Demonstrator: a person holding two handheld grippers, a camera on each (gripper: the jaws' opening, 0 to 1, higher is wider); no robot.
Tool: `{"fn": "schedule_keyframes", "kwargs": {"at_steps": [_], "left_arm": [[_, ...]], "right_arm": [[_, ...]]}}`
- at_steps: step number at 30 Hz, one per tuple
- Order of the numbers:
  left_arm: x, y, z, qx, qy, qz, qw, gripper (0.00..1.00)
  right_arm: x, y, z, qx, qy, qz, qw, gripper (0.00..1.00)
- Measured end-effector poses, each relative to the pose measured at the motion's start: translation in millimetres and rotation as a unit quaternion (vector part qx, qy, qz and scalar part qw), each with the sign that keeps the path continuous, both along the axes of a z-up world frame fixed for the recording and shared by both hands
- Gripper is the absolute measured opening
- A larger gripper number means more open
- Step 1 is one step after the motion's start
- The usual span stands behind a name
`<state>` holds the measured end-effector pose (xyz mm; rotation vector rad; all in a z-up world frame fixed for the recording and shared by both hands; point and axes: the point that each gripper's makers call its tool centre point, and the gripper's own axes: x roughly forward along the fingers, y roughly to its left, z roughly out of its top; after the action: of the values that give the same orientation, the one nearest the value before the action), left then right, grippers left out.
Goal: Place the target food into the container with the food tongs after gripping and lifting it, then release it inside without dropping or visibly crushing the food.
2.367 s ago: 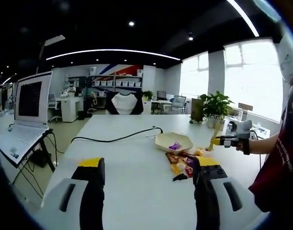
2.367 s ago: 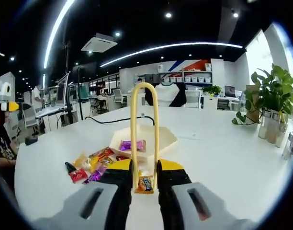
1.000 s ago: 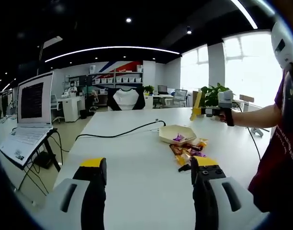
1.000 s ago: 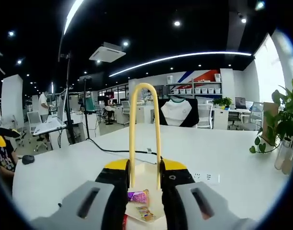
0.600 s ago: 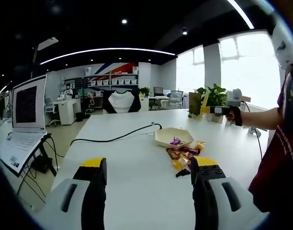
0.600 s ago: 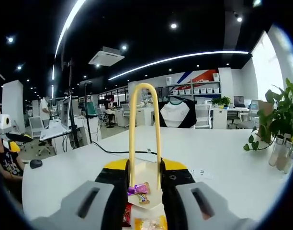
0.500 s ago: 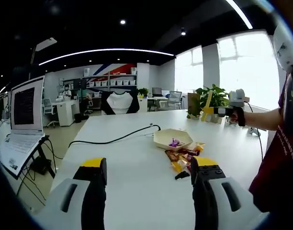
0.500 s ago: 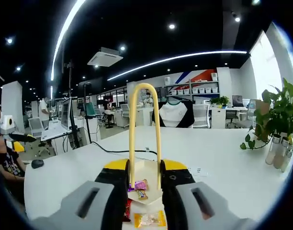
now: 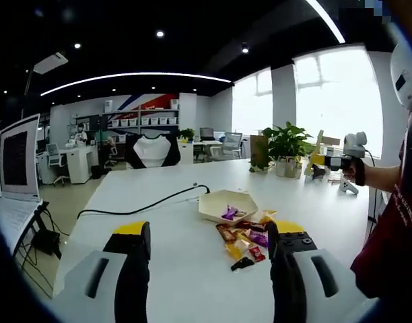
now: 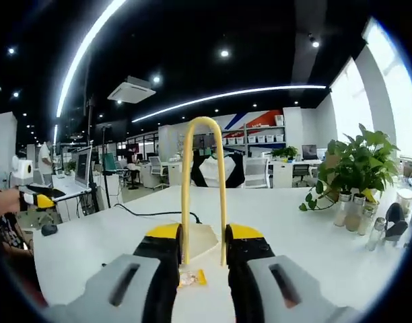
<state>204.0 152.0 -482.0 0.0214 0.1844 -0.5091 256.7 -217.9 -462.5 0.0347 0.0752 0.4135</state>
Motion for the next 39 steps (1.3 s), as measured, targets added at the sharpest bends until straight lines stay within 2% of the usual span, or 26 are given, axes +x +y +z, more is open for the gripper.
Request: {"fn": "schedule_keyframes", "kwargs": {"at_steps": [5, 7, 12, 15, 18, 20, 21, 22, 26, 33, 39], "left_arm": [[5.8, -2.8, 1.7, 0.001, -0.004, 0.001, 1.0, 0.75], [8.2, -4.2, 1.1, -0.004, -0.005, 0.002, 1.0, 0.75], [12.4, -11.6, -1.7, 0.004, -0.003, -0.003, 1.0, 0.75], [14.2, -12.9, -0.2, 0.008, -0.006, -0.003, 0.9999, 0.75], [16.5, -10.1, 3.7, 0.008, -0.011, 0.003, 0.9999, 0.75], [18.2, -5.3, 7.4, 0.006, -0.015, 0.012, 0.9998, 0.75], [18.8, -3.4, 8.4, 0.007, -0.015, 0.015, 0.9998, 0.75], [19.5, -1.8, 9.1, 0.007, -0.015, 0.016, 0.9997, 0.75], [22.8, 4.8, 12.6, 0.008, -0.016, 0.028, 0.9995, 0.75], [26.8, 6.8, 16.9, 0.007, -0.021, 0.033, 0.9992, 0.74], [23.0, 2.7, 12.7, 0.01, -0.015, 0.028, 0.9994, 0.74]], "right_arm": [[-18.5, -12.8, 0.3, 0.017, 0.004, -0.015, 0.9997, 0.22], [-24.0, -17.8, -1.2, -0.006, -0.001, -0.024, 0.9997, 0.22], [-41.4, -20.0, -4.6, -0.034, 0.0, -0.026, 0.9991, 0.22], [-49.2, -23.9, -2.8, -0.018, 0.0, -0.036, 0.9992, 0.22], [-56.2, -27.0, -3.5, -0.009, 0.001, -0.045, 0.999, 0.22], [-61.5, -28.0, -3.0, 0.012, 0.007, -0.048, 0.9987, 0.22], [-63.7, -28.6, -2.7, 0.004, 0.004, -0.05, 0.9988, 0.22], [-67.2, -30.2, -3.2, -0.02, 0.0, -0.054, 0.9983, 0.22], [-76.8, -30.6, -9.8, -0.017, 0.009, -0.057, 0.9982, 0.22], [-82.6, -40.1, -19.2, -0.018, 0.024, -0.064, 0.9975, 0.23], [-74.8, -35.6, -19.8, -0.02, 0.026, -0.056, 0.9979, 0.23]]}}
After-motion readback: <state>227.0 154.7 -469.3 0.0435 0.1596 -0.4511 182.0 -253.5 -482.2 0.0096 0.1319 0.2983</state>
